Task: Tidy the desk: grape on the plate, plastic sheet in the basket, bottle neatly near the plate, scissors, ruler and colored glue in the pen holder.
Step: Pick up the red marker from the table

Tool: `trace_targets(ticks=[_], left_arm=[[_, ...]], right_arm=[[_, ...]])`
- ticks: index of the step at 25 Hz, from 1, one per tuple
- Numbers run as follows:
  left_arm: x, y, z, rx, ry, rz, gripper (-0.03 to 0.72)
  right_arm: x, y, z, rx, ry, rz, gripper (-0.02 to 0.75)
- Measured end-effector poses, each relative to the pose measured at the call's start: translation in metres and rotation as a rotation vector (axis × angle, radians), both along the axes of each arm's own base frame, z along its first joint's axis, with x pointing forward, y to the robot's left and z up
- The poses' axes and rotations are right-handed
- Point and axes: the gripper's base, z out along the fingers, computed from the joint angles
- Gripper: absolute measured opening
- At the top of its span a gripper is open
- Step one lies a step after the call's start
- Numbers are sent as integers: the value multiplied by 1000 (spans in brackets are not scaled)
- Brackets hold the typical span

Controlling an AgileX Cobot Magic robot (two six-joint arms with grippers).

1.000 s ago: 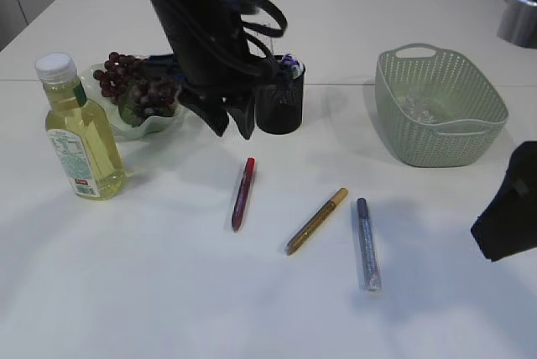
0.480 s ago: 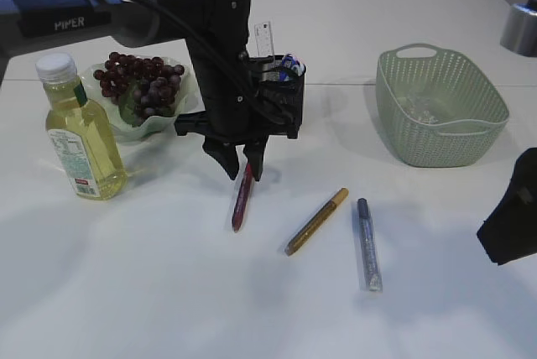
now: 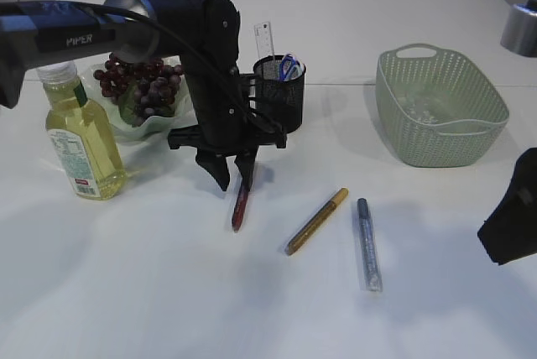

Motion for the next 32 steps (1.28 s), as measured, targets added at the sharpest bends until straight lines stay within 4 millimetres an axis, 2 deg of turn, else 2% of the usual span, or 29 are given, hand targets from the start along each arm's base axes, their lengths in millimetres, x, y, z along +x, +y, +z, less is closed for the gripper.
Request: trace_targets(ticks=[8,16,21,32], left_arm=[[0,-2,-18,0,39,7,258],[3,-4,-19,-14,18,9,258],[3,-4,-27,-7,29,8,258],[4,-5,-27,-14,13,4,245]], right_arm=[[0,0,0,-1,0,0,423],[0,0,0,-1,0,0,423],[0,0,0,-1,0,0,423],[0,0,0,-3,-2,5,423]])
